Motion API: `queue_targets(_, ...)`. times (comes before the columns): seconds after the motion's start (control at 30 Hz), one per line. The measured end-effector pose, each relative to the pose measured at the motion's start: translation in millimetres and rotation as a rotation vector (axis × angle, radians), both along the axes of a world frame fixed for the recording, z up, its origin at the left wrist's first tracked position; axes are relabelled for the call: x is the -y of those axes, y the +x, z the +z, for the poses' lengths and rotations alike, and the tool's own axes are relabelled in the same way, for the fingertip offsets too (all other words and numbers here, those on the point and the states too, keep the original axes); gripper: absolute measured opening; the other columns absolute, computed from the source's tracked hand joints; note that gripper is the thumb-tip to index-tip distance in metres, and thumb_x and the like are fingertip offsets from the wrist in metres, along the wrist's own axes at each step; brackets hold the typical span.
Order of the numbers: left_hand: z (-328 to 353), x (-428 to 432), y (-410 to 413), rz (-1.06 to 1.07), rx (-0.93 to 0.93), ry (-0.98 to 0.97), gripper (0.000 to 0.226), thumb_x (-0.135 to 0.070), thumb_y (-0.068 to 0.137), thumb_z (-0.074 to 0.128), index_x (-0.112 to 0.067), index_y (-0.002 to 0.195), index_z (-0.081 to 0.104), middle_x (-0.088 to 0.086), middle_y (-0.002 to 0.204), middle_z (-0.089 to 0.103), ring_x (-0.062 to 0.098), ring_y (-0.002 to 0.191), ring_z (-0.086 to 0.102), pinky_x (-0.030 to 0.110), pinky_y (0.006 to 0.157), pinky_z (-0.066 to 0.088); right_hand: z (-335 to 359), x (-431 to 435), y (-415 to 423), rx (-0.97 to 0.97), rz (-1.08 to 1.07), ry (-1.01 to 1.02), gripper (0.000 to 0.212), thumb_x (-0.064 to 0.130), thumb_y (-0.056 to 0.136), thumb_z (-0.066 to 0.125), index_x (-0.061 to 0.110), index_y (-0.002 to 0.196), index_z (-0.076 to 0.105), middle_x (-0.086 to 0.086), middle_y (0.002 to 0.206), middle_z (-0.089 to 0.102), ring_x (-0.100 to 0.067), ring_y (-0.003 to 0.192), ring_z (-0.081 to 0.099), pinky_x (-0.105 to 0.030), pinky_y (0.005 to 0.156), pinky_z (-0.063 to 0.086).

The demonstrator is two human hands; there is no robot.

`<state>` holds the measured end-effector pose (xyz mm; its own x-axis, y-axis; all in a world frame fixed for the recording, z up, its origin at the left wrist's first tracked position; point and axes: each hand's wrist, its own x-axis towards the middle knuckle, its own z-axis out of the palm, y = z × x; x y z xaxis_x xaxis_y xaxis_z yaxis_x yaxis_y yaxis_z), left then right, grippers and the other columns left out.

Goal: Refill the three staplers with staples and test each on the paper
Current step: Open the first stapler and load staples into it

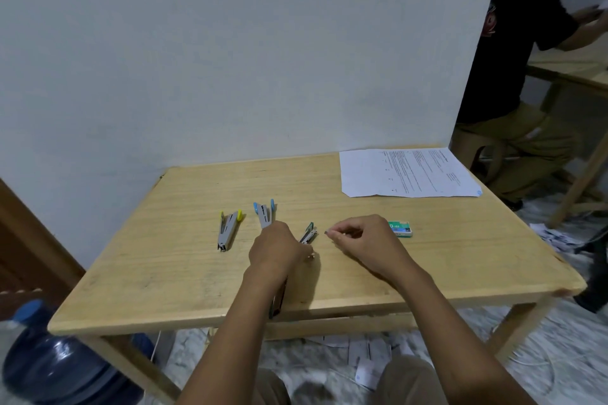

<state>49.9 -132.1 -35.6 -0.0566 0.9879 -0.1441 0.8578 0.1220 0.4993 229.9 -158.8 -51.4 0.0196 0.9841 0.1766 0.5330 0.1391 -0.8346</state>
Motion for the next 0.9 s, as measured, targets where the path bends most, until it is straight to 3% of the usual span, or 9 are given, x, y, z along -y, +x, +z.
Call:
queue_targets(0.1, 2, -1, -5, -0.007, 0.078, -0.003, 0.030, -0.032, 0.072, 0.076, -0.003, 0.082, 0.075, 0.013, 0.079, 0.073, 0.024, 0.073, 0.070, 0.029, 0.059, 0.049, 1, 1, -6, 0.040, 0.016, -0.003, 0.011, 0.035, 0.086, 0.073, 0.030, 0.094, 0.079, 0.013, 0.079, 0.075, -0.004, 0.080, 0.068, -0.026, 0.073, 0.059)
queue_targets(0.2, 5, 3, -13, -0.015, 0.216, 0.016, 0.027, -0.030, 0.077, 0.076, -0.003, 0.078, 0.078, 0.016, 0.080, 0.075, 0.019, 0.064, 0.062, 0.025, 0.057, 0.045, 3, 3, -11, 0.035, 0.027, -0.008, 0.010, 0.036, 0.087, 0.072, 0.033, 0.093, 0.079, 0.013, 0.079, 0.075, -0.006, 0.079, 0.068, -0.027, 0.073, 0.059)
queue_targets(0.37, 17, 22, -24, -0.067, 0.647, -0.033, 0.020, -0.026, 0.091, 0.066, -0.011, 0.085, 0.078, 0.001, 0.081, 0.077, 0.008, 0.067, 0.064, 0.017, 0.058, 0.049, 10, 9, -20, -0.088, 0.049, 0.027, 0.006, 0.032, 0.087, 0.072, 0.033, 0.089, 0.078, 0.011, 0.080, 0.075, -0.005, 0.077, 0.067, -0.023, 0.072, 0.057)
queue_targets(0.5, 8, 29, -29, -0.119, 1.030, -0.176, 0.024, -0.024, 0.097, 0.057, -0.008, 0.102, 0.074, 0.009, 0.076, 0.069, 0.019, 0.068, 0.063, 0.031, 0.065, 0.053, 19, 14, -26, -0.168, 0.068, 0.052, 0.007, 0.029, 0.088, 0.072, 0.030, 0.093, 0.078, 0.007, 0.079, 0.073, -0.008, 0.075, 0.064, -0.019, 0.066, 0.053)
queue_targets(0.67, -4, 30, -21, -0.167, 1.290, -0.191, 0.025, -0.017, 0.098, 0.052, 0.000, 0.101, 0.070, 0.009, 0.071, 0.056, 0.015, 0.060, 0.048, 0.022, 0.049, 0.042, 30, 12, -26, 0.001, 0.109, 0.084, 0.008, 0.027, 0.087, 0.072, 0.031, 0.091, 0.077, 0.013, 0.086, 0.073, -0.007, 0.083, 0.064, -0.019, 0.072, 0.051)
queue_targets(0.9, -12, 30, -17, -0.209, 1.331, -0.225, 0.034, -0.017, 0.101, 0.046, 0.009, 0.115, 0.061, 0.007, 0.068, 0.050, 0.011, 0.057, 0.042, 0.020, 0.047, 0.036, 42, 8, -23, 0.335, 0.219, 0.151, 0.015, 0.028, 0.090, 0.067, 0.026, 0.100, 0.077, 0.014, 0.090, 0.067, -0.006, 0.084, 0.056, -0.029, 0.079, 0.050)
